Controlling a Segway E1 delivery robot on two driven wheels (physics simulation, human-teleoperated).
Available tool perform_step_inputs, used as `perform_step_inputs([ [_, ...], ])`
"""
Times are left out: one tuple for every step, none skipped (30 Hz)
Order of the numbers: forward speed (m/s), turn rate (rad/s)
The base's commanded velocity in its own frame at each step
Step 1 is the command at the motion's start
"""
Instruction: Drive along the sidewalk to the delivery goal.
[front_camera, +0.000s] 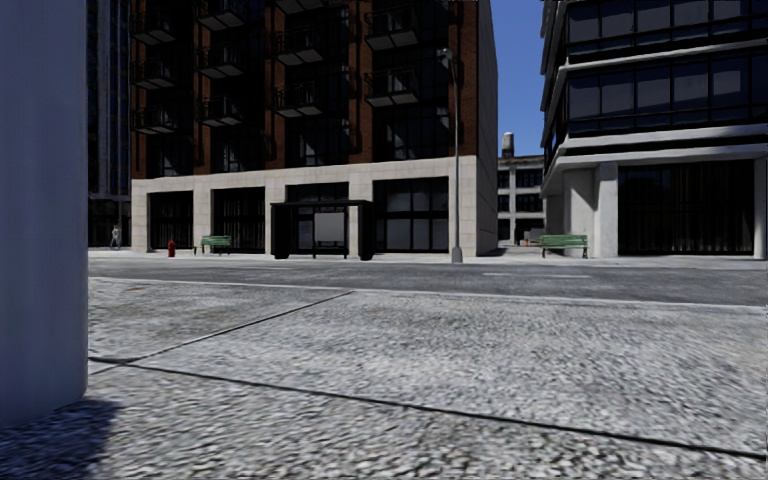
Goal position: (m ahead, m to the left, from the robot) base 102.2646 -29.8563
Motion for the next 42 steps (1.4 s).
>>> perform_step_inputs([
  [2.00, 0.68],
  [2.00, 0.68],
  [2.00, 0.68],
  [2.00, 0.68],
  [2.00, 0.68],
  [2.00, 0.68],
  [2.00, 0.68],
  [2.00, 0.68],
  [2.00, 0.68],
  [2.00, 0.68],
  [2.00, 0.68],
  [2.00, 0.68],
  [2.00, 0.68],
  [2.00, 0.68],
  [2.00, 0.68],
  [2.00, 0.68],
  [2.00, 0.68],
  [2.00, 0.68],
  [2.00, 0.68],
  [2.00, 0.68],
  [2.00, 0.68],
  [2.00, 0.68],
  [2.00, 0.68],
  [2.00, 0.68],
  [2.00, 0.68],
  [2.00, 0.68],
  [2.00, 0.68],
  [2.00, 0.68],
  [2.00, 0.68],
  [2.00, 0.68],
  [2.00, 0.68],
  [2.00, 0.68],
  [2.00, 0.68],
  [2.00, 0.68],
  [2.00, 0.68],
  [2.00, 0.68],
  [2.00, 0.68],
  [2.00, 0.69],
  [2.00, 0.69],
  [2.00, 0.70],
  [1.99, 0.71],
  [1.93, 0.73],
])
